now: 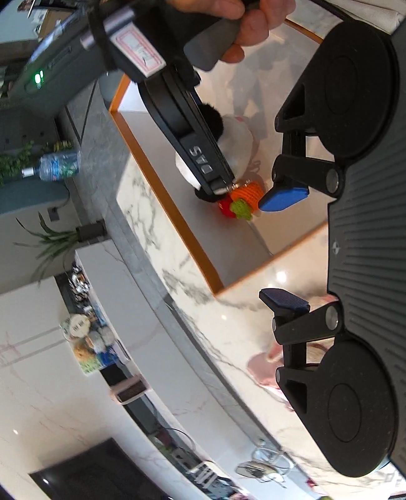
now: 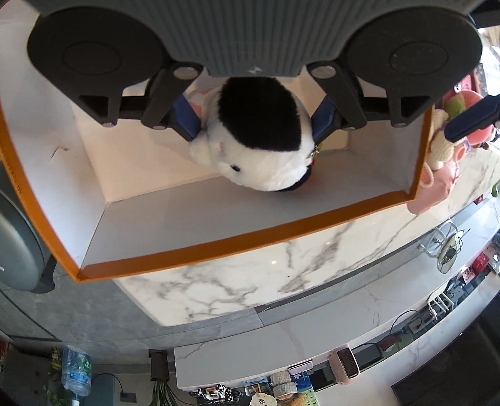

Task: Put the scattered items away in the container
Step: 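Open the left tool to drop the carrot while the right tool lowers the bunny into the box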

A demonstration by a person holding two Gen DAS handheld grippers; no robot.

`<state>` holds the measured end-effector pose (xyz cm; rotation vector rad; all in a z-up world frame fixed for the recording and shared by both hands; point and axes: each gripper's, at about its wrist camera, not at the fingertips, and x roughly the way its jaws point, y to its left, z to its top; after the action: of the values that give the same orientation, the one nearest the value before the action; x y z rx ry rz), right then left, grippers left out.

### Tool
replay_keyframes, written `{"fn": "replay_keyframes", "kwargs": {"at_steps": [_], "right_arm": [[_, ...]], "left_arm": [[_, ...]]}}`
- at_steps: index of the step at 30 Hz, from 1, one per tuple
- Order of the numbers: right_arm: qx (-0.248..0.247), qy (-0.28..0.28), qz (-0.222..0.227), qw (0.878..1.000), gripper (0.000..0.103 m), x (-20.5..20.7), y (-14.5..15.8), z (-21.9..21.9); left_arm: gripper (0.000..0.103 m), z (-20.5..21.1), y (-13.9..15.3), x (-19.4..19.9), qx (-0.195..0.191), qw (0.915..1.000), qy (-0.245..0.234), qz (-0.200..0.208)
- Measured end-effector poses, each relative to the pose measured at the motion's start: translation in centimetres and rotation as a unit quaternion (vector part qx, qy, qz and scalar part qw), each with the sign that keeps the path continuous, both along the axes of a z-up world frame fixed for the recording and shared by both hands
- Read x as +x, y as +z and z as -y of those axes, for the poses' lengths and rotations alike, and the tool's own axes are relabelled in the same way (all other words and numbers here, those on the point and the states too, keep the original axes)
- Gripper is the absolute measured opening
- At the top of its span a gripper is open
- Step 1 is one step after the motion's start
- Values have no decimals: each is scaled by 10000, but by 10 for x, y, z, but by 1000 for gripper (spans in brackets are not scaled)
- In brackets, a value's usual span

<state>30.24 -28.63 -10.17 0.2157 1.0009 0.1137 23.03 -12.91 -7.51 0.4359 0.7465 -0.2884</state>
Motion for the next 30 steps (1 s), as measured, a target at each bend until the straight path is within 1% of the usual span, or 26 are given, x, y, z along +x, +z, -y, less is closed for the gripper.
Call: {"fn": "replay_keyframes", "kwargs": {"at_steps": [5,6,8,10,11,12,15,18,23,25,27,30], "right_arm": [[31,-30,-67,10000,79,-7,1,-2],[17,-23,-75,10000,83,-10,1,-2],[-23,-26,-42,10000,85,-14,2,-3],[-29,-2,-24,10000,83,-20,4,-4],[-3,44,-46,10000,75,-22,4,-6],[61,106,-91,9999,69,-25,4,-7],[-78,241,-124,9996,65,-33,2,-16],[-5,446,-163,9989,64,-42,2,-26],[-56,732,-134,9972,64,-48,-1,-47],[-110,817,-104,9965,64,-46,-2,-52],[30,950,-181,9953,65,-43,-5,-53],[89,975,-271,9948,66,-43,-5,-56]], "left_arm": [[65,-14,3,-7,-137,9998,109,-62],[65,-15,3,-9,-140,9998,119,-55],[65,-18,5,-12,-157,9998,134,-41],[65,-20,5,-15,-185,9997,144,-46],[65,-20,6,-16,-193,9997,148,-45],[65,-21,6,-18,-196,9997,151,-40],[65,-24,8,-22,-222,9996,168,-17],[65,-28,9,-24,-278,9994,220,-33],[65,-35,12,-30,-450,9987,230,-33],[66,-36,14,-31,-405,9988,267,3],[66,-38,14,-32,-395,9988,274,-3],[66,-42,16,-33,-479,9983,319,-23]]}}
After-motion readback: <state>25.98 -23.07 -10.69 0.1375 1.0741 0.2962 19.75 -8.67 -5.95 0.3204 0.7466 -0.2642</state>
